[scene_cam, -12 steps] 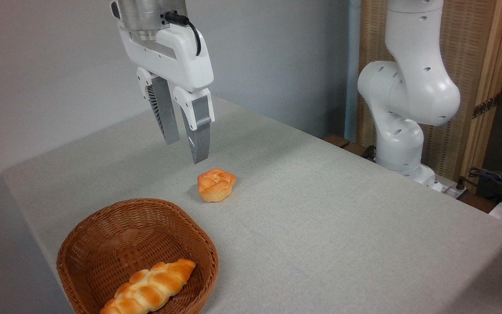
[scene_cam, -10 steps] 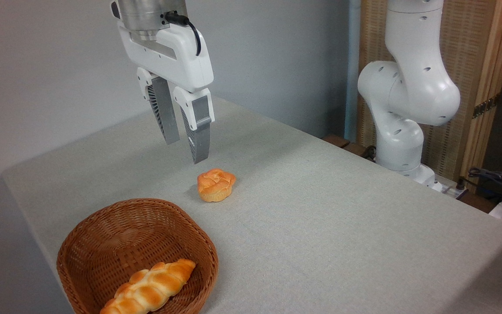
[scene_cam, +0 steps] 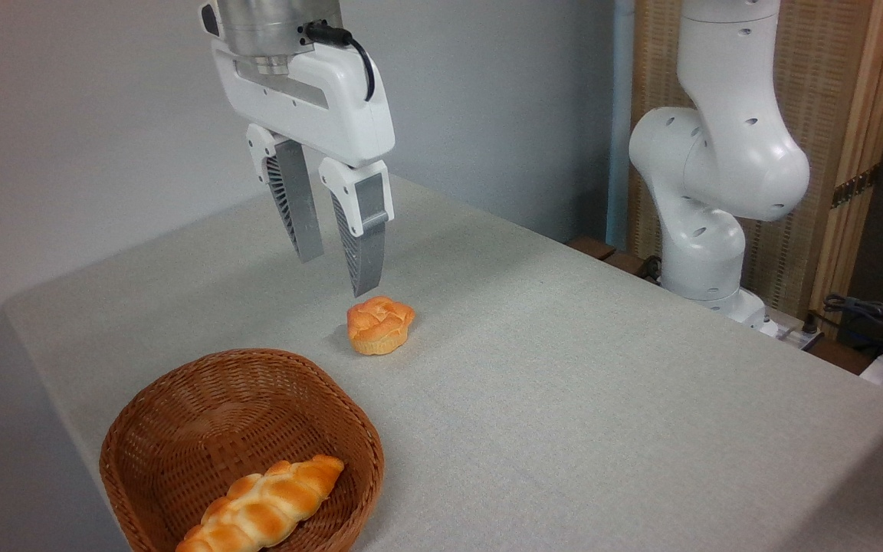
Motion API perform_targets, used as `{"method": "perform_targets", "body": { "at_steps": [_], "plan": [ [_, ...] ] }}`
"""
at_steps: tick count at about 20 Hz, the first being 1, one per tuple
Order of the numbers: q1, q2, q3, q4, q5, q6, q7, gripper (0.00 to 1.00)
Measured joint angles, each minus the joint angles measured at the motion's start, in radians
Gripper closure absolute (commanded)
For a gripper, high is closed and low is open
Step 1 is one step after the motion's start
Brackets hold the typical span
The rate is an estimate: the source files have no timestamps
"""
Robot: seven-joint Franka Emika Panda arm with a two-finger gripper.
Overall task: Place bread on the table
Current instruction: 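Move the open gripper from above the round bun toward the wicker basket, then lower the open gripper into the basket around the braided bread roll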
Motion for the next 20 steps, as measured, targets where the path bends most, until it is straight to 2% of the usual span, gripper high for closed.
{"method": "perform_targets", "body": {
  "at_steps": [4,7,11,16,20],
  "plan": [
    [-0.002,0.0,0.0,0.0,0.0,0.012,0.0,0.0],
    [-0.004,0.018,-0.002,-0.001,0.0,0.063,0.0,0.0],
    [-0.004,0.098,0.0,-0.009,0.0,0.172,-0.008,0.0],
    [-0.002,0.238,0.006,-0.012,0.003,0.377,-0.144,0.0],
    [-0.001,0.283,0.028,-0.01,0.055,0.426,-0.162,0.0]
  ]
}}
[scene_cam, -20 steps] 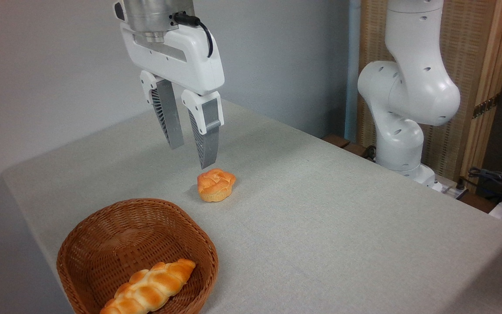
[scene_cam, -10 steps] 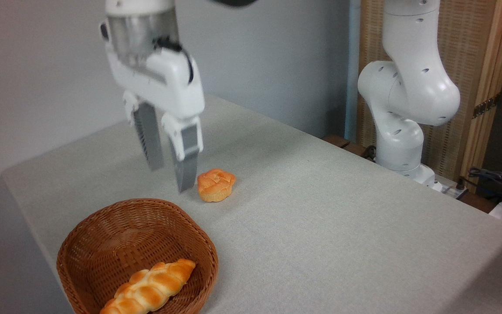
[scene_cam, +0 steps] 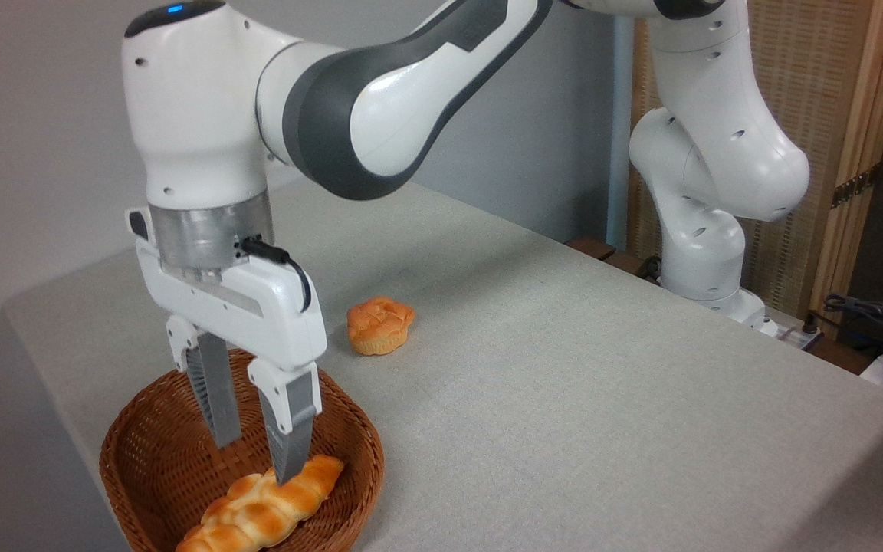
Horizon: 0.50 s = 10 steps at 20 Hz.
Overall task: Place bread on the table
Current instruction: 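Lower the open gripper into the basket around the braided bread roll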
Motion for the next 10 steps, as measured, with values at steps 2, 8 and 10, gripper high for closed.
{"method": "perform_targets", "body": {
  "at_steps": [2,8,10],
  "plan": [
    [0.001,0.006,0.003,0.0,0.016,0.008,0.0,0.0],
    [-0.005,0.064,-0.005,-0.002,0.019,0.082,-0.042,0.0],
    [-0.01,0.08,-0.006,-0.002,0.019,0.092,-0.053,0.0]
  ]
}}
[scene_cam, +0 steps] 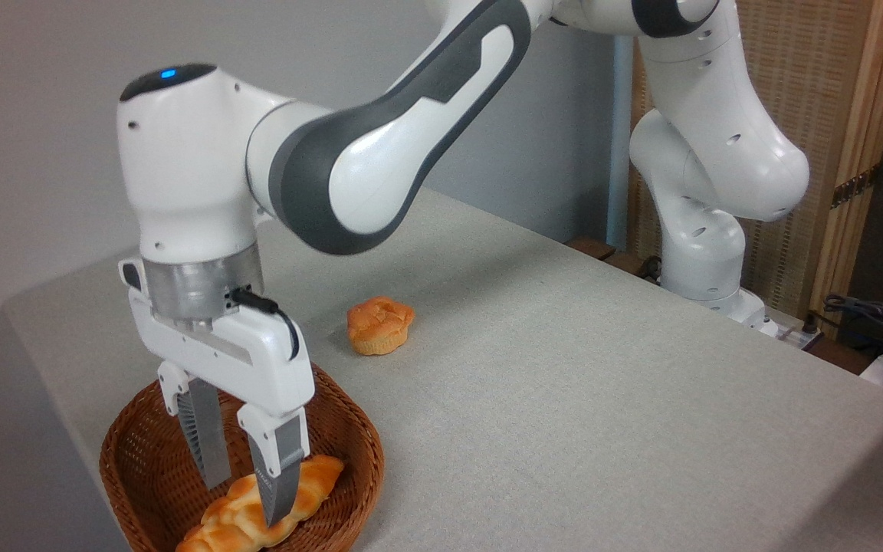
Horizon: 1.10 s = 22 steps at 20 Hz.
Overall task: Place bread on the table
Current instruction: 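Lower the open gripper into the basket around the braided bread roll, then close the gripper on the braided bread roll and lift it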
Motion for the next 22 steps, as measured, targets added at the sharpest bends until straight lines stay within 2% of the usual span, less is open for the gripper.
{"method": "perform_targets", "body": {
  "at_steps": [14,16,18,19,20,22],
  "plan": [
    [-0.004,0.024,0.001,-0.004,0.005,0.022,-0.001,0.0],
    [-0.006,0.027,0.0,-0.005,0.014,0.022,-0.001,0.11],
    [-0.007,0.028,0.0,-0.005,0.022,0.022,-0.001,0.42],
    [-0.007,0.029,0.0,-0.005,0.024,0.022,-0.001,0.5],
    [-0.007,0.029,0.0,-0.005,0.024,0.022,-0.001,0.57],
    [-0.008,0.029,-0.002,-0.006,0.025,0.022,-0.001,0.62]
  ]
}}
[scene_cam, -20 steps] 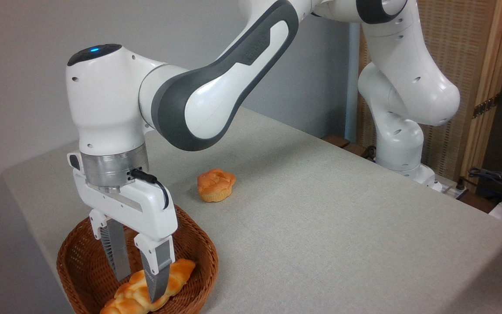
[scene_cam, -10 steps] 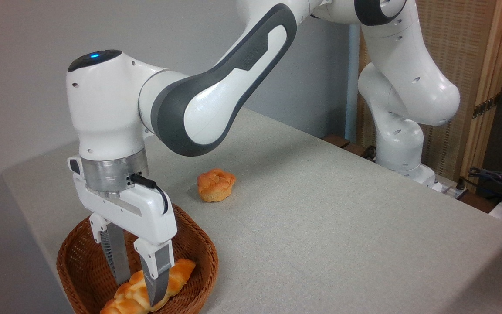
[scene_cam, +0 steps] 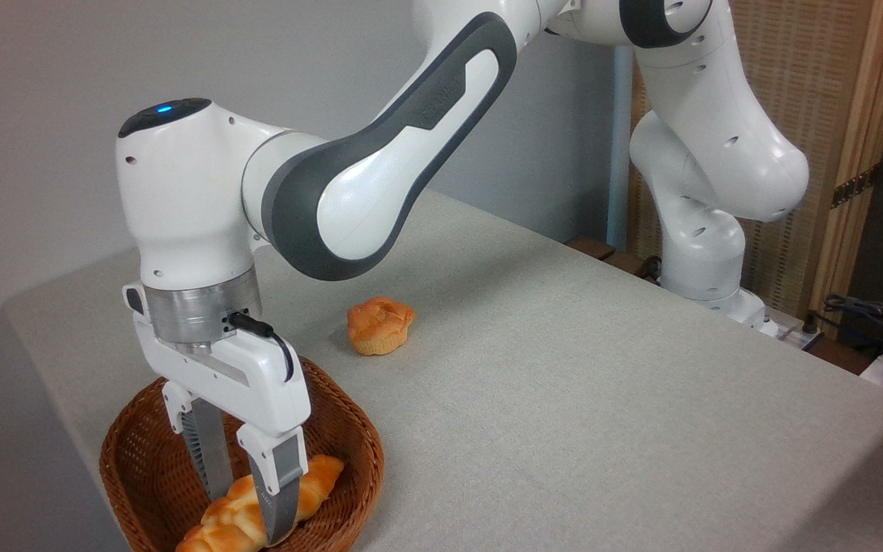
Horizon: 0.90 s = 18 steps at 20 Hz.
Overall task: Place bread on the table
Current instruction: 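Close the gripper on the braided bread roll and lift it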
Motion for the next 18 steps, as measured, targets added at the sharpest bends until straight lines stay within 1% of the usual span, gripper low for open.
{"method": "perform_targets", "body": {
  "at_steps": [1,3,4,15,17,18],
  "plan": [
    [0.0,0.0,-0.001,0.0,0.0,0.0,0.0,0.64],
    [0.0,0.0,-0.002,-0.002,0.0,0.0,0.0,0.65],
    [0.0,0.0,-0.002,-0.004,0.001,0.0,0.0,0.68],
    [0.0,-0.007,-0.003,-0.004,0.0,-0.019,0.0,0.67],
    [0.0,-0.032,-0.003,0.006,-0.013,-0.061,0.0,0.67],
    [0.0,-0.052,-0.003,0.01,-0.034,-0.082,-0.001,0.67]
  ]
}}
